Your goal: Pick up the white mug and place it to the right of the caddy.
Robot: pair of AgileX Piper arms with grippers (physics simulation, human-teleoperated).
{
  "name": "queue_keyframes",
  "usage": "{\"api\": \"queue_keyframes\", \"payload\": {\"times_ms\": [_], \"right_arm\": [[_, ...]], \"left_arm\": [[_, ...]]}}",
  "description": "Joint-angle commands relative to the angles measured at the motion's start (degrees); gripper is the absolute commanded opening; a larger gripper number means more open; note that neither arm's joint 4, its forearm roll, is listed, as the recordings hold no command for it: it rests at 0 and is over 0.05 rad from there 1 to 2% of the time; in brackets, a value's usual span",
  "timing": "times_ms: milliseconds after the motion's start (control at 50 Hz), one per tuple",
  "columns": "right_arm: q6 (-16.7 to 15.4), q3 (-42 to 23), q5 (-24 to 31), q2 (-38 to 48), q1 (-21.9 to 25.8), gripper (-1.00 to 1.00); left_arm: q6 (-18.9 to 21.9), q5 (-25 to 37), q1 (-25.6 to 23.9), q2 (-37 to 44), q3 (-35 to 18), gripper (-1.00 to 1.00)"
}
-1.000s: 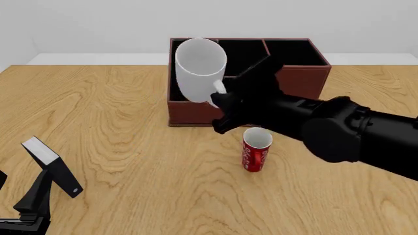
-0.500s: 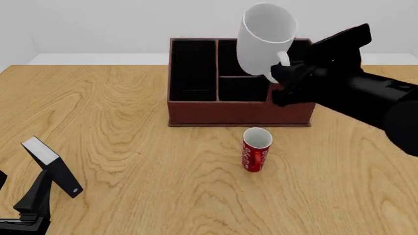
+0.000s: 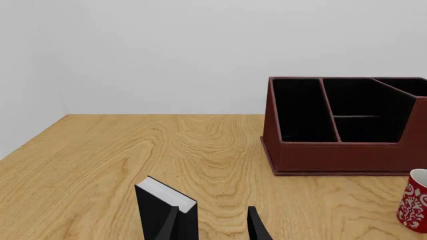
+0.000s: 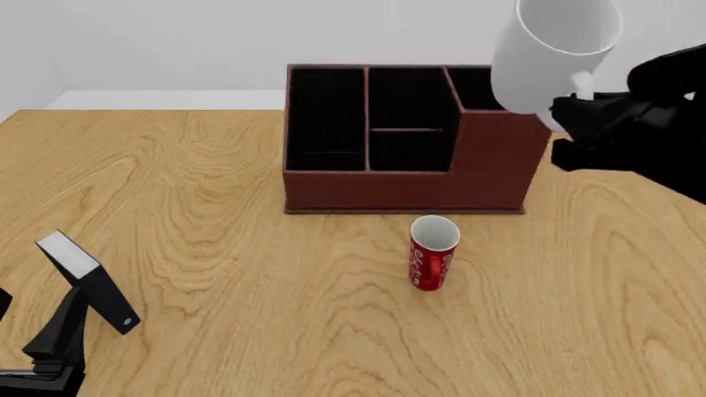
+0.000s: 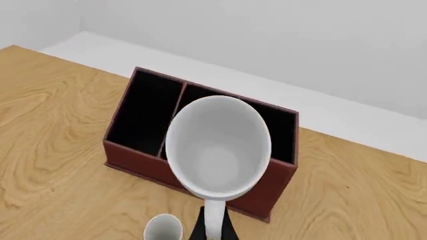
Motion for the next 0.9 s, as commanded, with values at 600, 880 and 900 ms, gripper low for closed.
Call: {"api": "queue_keyframes", "payload": {"times_ms": [600, 880, 900], "right_arm": [[3.39, -2.04, 8.66, -10.81, -21.2, -1.0], [3.49, -6.87, 6.78, -4.09, -25.49, -1.0], [3.5, -7.36, 6.56, -3.26, -25.77, -1.0]], "left_arm": [[0.0, 0.0, 0.0, 0.0, 0.0, 1.0], [0.0, 0.0, 0.0, 0.0, 0.0, 1.0], [0.0, 0.0, 0.0, 0.0, 0.0, 1.0]]}}
